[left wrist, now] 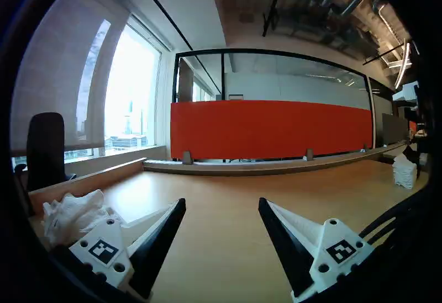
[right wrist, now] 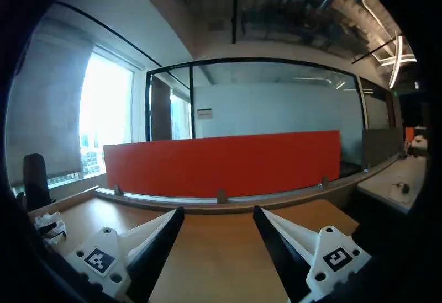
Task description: Fold towel
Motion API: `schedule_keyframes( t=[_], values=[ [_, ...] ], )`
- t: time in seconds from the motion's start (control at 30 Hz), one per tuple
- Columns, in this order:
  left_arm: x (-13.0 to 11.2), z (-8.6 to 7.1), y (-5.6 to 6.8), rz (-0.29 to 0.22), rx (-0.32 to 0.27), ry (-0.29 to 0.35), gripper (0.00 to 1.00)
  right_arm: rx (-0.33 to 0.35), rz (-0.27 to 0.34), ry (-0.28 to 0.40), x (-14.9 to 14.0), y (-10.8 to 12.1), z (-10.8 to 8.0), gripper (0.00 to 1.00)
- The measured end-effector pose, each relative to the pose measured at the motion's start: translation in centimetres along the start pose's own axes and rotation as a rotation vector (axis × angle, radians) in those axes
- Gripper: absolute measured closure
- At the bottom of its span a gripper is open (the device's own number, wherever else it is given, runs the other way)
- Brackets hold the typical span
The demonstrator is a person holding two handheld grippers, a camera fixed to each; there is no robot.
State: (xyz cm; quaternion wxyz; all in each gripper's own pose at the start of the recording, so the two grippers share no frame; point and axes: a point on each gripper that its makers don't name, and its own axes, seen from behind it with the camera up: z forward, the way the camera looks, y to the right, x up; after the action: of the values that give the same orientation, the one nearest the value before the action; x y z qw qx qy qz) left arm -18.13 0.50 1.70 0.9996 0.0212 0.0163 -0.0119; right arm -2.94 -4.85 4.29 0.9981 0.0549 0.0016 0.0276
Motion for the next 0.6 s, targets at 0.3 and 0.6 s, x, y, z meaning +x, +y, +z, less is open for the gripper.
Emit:
schedule_keyframes(
  t=[0.3,0.6],
  values=[
    [-0.1,0.1,0.0,-0.001,0.0,0.0,0.02,-0.07,-0.038,0.021,-2.5,2.4,-0.8,0.03],
    [-0.2,0.0,0.0,0.0,0.0,0.0,0.02,-0.104,-0.019,0.02,-6.8,4.7,-2.6,0.03]
  ],
)
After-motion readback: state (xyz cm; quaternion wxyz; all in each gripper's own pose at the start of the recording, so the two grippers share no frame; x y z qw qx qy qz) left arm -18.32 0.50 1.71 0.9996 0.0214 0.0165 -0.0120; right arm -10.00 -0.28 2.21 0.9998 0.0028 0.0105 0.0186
